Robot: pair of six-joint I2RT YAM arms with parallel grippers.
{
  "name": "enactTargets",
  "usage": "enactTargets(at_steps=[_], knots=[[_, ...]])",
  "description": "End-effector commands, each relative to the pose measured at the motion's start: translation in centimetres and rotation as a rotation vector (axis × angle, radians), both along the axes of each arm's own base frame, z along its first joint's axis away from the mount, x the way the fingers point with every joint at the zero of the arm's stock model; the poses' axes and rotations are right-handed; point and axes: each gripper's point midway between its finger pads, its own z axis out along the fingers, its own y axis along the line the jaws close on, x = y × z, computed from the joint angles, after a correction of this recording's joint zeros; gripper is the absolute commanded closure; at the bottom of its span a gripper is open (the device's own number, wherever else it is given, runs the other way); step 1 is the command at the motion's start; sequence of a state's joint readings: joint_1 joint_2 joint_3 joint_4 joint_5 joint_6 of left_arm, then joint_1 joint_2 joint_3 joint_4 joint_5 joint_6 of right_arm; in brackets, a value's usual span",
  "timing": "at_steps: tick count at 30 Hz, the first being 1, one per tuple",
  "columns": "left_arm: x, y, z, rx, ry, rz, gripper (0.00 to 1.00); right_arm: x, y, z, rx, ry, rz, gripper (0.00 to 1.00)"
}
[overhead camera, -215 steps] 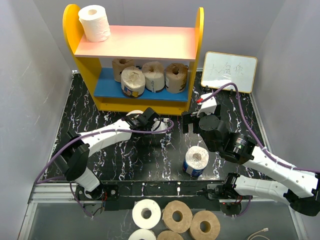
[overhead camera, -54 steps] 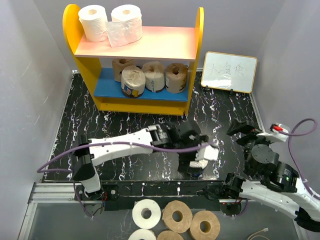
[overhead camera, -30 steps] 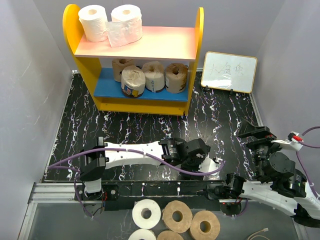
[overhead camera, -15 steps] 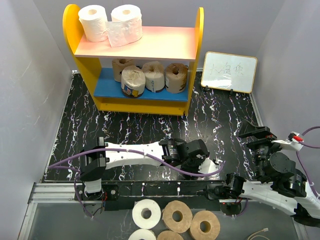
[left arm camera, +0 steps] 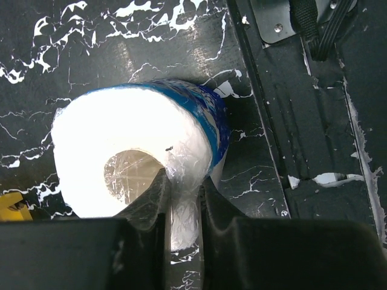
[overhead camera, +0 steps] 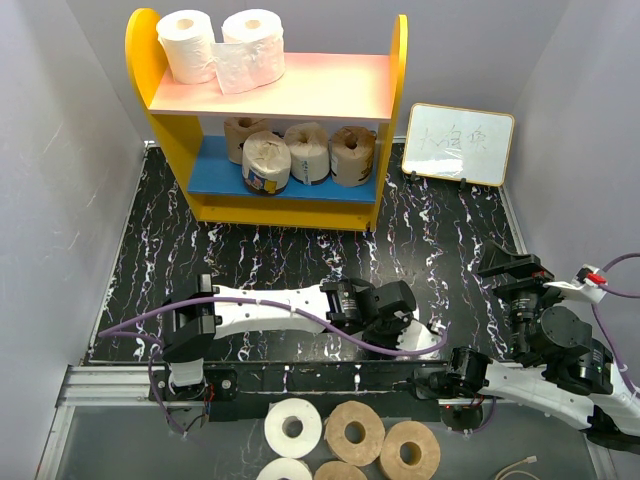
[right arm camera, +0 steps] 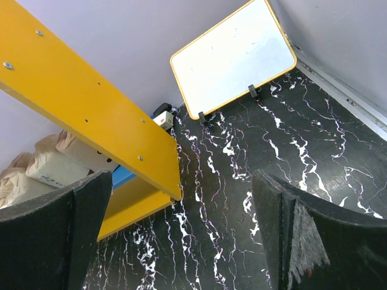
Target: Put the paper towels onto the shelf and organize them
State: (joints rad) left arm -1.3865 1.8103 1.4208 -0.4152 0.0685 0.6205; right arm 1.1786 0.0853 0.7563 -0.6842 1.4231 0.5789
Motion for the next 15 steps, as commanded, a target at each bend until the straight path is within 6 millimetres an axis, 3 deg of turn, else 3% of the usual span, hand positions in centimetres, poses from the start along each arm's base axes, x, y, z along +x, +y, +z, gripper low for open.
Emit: enactTargets(at_steps=[1,9,15], knots=[[-0.6,0.4,-0.1,0.031,0.008,-0.021,1.00,-0.1,-0.3,0.4,0.054,-0.017,0.005,0.02],[1.6,2.2,3.8,0.054,-0.140,-0.005,1.00,-0.1,-0.2,0.4,0.055,-0.018,0.009,0.02],[5.0,7.0,8.2,0.159,-0.362,-0.001,1.00,-0.1,-0.2,0.4,0.054,-0.017,0.011,0.02]])
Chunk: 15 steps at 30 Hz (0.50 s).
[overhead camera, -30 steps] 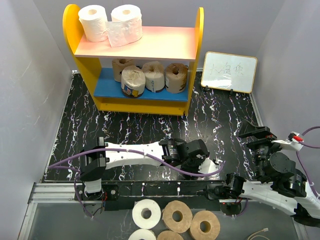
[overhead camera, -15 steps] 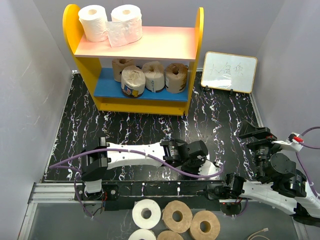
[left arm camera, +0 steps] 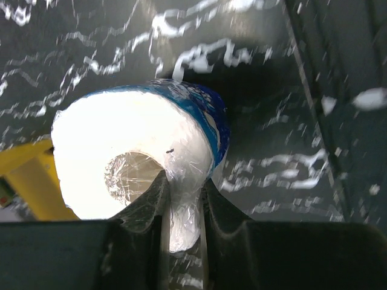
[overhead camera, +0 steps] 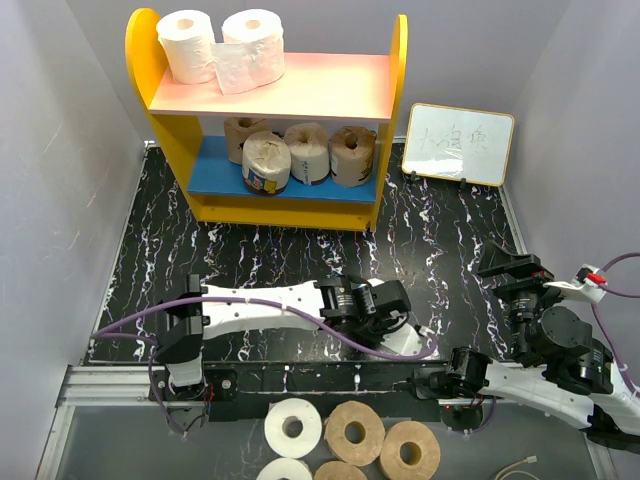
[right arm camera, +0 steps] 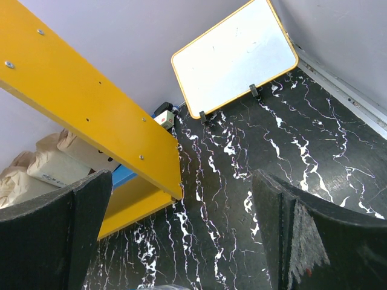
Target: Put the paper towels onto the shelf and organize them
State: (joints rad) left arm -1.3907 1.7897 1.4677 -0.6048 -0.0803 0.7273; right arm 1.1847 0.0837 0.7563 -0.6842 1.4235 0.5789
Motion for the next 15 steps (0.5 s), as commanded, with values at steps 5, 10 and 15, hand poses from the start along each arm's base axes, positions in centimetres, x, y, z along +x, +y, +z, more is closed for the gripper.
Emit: enactTargets(at_steps=[5,10,15], knots=[[4.8,6.5,13.0,0.003,-0.208,0.029,1.00,0.0,-0.1,0.4,0.052,-0.016,0.013,0.02],[5.9,7.2,18.7,-0.035,-0.197,0.067,1.00,0.0,0.0,0.3,0.052,-0.016,0.018,0.02],[7.3,7.3,22.4,-0.058,-0.189,0.125,1.00,0.0,0.0,0.3,0.055,-0.017,0.024,0.02]])
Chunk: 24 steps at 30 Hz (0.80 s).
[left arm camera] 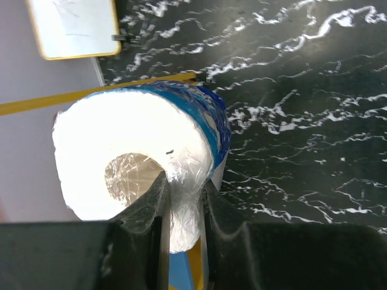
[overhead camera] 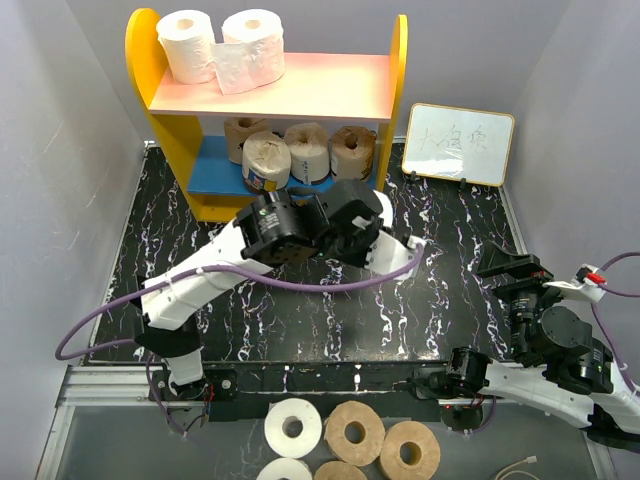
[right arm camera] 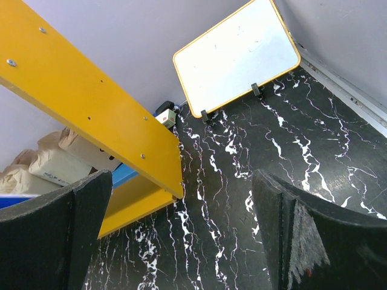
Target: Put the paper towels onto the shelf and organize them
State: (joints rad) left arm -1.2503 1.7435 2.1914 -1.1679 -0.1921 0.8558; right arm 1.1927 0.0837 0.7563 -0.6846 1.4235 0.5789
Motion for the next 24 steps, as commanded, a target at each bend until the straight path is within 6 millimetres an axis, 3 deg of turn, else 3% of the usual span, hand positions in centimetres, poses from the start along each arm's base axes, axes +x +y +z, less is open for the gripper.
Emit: enactTargets(at_steps=[1,7,13,18,24], knots=[[0.7,2.2,2.3,0.041,0.016,0.043,1.00,-0.1,-0.1,0.4,0.055,-0.017,0.016,0.01],[4.2,2.9,5.1,-0.050,-0.108,0.151,1.00,-0.1,-0.1,0.4,0.062,-0.019,0.024,0.01],[8.5,3.8,12.5,-0.239,-0.346,0.257,1.00,-0.1,0.0,0.4,0.062,-0.019,0.031,0.02],[10.5,4.6,16.4,-0.315,-0.478,0.308,1.00,-0.1,0.0,0.4,0.061,-0.019,0.033,0.02],[11.0,5.5,20.4,-0.428,-0.572,0.353,1.00,-0.1,0.0,0.4,0.067,-0.021,0.035,0.02]])
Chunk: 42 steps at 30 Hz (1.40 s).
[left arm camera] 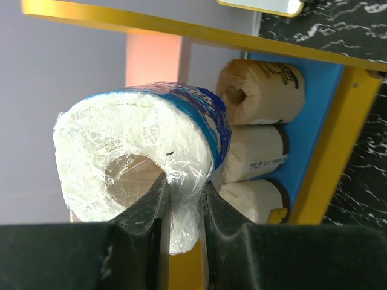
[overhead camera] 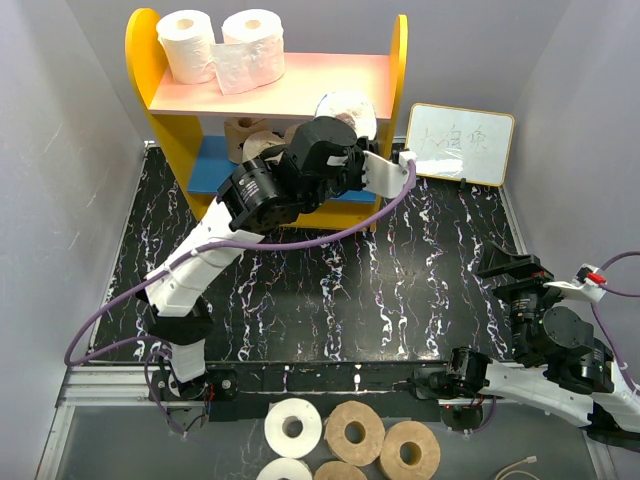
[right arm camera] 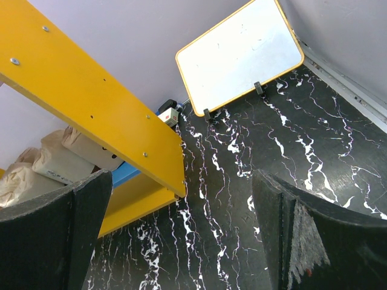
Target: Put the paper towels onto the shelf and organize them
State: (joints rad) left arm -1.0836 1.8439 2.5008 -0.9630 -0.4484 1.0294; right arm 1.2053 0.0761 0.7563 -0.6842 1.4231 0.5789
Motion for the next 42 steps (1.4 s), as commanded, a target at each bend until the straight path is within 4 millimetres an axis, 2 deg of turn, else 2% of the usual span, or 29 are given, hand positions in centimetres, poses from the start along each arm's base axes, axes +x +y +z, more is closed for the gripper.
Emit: enactTargets(at_steps=[1,6,13,21,36,42], knots=[[-0.3,3.4,9.1,-0.215,-0.204,0.065,1.00,-0.1,-0.1,0.3,0.060,-0.018,0.023,0.02],[-0.3,4.7,11.1,-0.226,-0.273,0.095,1.00,-0.1,-0.1,0.4,0.060,-0.018,0.024,0.02],[2.9,7.7,12.8,-0.249,-0.341,0.158,1.00,-0.1,0.0,0.3,0.065,-0.019,0.031,0.02],[6.8,8.1,10.2,-0.236,-0.272,0.185,1.00,0.0,0.4,0.3,0.051,-0.014,0.037,0.02],[8.6,5.5,7.0,-0.222,-0.201,0.163,1.00,0.0,0.3,0.3,0.054,-0.015,0.038,0.02],[8.9,5.3,7.4,-0.250,-0.214,0.163,0.94,0.0,0.3,0.3,0.056,-0.016,0.038,0.02]])
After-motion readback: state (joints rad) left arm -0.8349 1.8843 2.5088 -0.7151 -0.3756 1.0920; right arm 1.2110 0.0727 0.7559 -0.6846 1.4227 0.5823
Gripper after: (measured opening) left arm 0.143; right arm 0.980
